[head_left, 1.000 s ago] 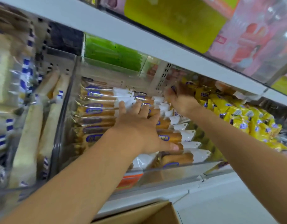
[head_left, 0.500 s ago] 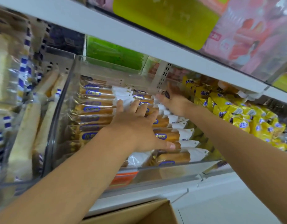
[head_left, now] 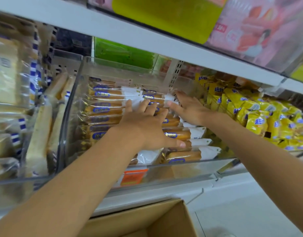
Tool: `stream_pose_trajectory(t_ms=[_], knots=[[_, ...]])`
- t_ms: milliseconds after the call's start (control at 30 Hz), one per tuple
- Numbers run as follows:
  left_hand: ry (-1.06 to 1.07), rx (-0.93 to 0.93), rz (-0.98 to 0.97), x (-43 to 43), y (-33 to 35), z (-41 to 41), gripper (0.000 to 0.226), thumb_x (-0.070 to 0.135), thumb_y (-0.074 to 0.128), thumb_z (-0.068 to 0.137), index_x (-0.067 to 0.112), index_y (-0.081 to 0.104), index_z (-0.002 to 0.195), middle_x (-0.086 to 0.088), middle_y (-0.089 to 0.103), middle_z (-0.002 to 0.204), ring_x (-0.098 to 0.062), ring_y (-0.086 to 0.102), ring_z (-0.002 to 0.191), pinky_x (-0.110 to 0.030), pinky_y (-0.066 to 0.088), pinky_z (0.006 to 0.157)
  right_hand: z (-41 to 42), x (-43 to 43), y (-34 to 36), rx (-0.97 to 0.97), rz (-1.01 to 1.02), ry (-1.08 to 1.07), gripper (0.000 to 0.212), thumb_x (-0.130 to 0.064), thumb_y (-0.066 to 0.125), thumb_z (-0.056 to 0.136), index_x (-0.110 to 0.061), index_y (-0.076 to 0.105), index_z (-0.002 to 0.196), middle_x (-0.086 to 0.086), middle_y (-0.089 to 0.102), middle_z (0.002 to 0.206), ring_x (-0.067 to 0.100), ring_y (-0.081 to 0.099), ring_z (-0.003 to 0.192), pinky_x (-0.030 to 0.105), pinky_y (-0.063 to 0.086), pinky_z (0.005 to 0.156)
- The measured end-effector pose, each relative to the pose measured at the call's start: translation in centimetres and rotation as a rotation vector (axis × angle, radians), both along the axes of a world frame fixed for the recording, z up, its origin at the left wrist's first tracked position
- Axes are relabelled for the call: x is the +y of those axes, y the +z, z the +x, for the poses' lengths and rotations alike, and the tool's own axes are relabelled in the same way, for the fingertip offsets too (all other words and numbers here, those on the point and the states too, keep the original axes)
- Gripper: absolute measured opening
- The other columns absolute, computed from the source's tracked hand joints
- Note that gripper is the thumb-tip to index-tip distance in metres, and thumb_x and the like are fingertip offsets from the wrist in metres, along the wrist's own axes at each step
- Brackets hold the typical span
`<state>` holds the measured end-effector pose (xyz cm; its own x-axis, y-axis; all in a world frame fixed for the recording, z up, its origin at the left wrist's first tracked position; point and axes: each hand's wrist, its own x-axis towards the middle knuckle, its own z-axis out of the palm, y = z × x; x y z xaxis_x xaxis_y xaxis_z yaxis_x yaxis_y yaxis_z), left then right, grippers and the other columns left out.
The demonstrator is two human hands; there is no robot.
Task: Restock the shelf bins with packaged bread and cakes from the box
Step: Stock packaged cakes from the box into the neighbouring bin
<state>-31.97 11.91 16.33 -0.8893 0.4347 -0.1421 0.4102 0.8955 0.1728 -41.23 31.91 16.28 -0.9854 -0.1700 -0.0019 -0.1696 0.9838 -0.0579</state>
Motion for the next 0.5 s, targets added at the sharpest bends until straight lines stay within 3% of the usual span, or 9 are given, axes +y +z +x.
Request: stream_pose_trajectory(t_ms=[200,267,367,500], knots=[[-0.004,-0.042,0.048,-0.5,0.3,-0.1,0.104,0.092,0.031,0.071,0.042,-0.004,0.155,0.005,-0.017,0.164,-0.015,-0.024,0.149,-0.059,-0.016,0.116,1.1,0.1,1.4,-0.120,-0.185,-0.024,0.079,-0.075,0.022,0.091,-0.029,0.012,0.155,0.001,0.018,0.162,0.025,0.022,0.147,0.047,0.023,0.118],[0.006,-0.055,0.077,-1.2,0.8,0.5,0.098,0.089,0.031,0.075,0.042,-0.002,0.155,0.006,-0.019,0.163,-0.013,-0.023,0.148,-0.057,-0.014,0.117,3.8,0.1,2.4,-0.137,-0.213,-0.020,0.086,-0.083,0.014,0.084,-0.036,0.009,0.155,-0.004,0.007,0.164,0.022,0.008,0.151,0.049,0.013,0.121],[0.067,-0.066,0.044,-2.8,1.0,2.2,0.095,0.090,0.022,0.073,0.047,-0.003,0.153,0.006,-0.020,0.163,-0.016,-0.022,0.149,-0.058,-0.014,0.117,7.7,-1.2,1.3,-0.233,-0.027,0.026,0.083,-0.082,0.008,0.083,-0.041,-0.005,0.154,-0.008,-0.012,0.163,0.015,-0.018,0.149,0.052,-0.004,0.120],[0.132,-0.075,0.089,-4.1,0.6,4.0,0.098,0.091,0.012,0.066,0.049,-0.003,0.153,0.006,-0.017,0.164,-0.016,-0.020,0.149,-0.053,-0.015,0.118,9.0,-2.6,-0.2,-0.105,0.103,0.041,0.074,-0.071,0.008,0.093,-0.035,-0.005,0.156,-0.002,-0.007,0.165,0.018,-0.013,0.150,0.054,-0.002,0.120]])
